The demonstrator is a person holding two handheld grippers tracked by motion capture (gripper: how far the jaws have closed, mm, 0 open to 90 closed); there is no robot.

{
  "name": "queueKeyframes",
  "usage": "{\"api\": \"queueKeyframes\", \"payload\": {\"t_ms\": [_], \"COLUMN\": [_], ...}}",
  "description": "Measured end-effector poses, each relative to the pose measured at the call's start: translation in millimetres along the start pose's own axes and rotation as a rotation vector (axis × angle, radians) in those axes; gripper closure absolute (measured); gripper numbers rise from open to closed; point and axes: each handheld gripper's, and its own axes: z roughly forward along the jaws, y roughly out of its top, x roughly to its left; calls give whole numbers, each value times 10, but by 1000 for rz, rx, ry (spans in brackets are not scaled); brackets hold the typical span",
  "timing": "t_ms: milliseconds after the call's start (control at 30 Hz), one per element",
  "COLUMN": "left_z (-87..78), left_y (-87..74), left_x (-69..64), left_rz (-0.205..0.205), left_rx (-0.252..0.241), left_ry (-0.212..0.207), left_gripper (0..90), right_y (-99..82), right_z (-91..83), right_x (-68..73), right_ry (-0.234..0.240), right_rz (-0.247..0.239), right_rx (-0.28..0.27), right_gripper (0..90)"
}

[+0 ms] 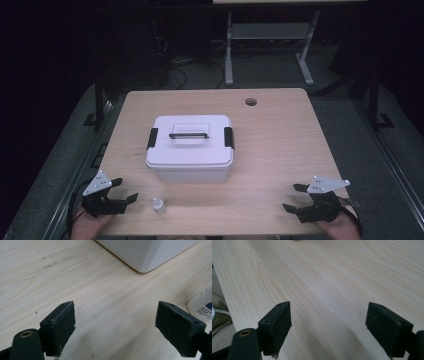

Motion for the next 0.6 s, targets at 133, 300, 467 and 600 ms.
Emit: {"api": "queueKeyframes", "payload": {"t_ms": [133, 300, 467, 600], "left_z": [10, -14, -36, -32], "left_y": [-16, -23, -39, -42], "left_x": [14, 32, 56, 52], "left_rz": [-8, -6, -16, -12], "left_rx": [3, -6, -18, -11], "left_ry": [-1, -1, -1, -2], "left_gripper": [161, 161, 161, 161], "right_y": [32, 134, 370, 470], "right_z": [-13, -33, -107, -134], "right_x": [-19, -23, -41, -47], "right_ry": [11, 19, 25, 30], "right_rz": [-5, -26, -65, -85], "right_rx": [-6, 14, 17, 31], "right_gripper": [194, 192, 191, 191]}}
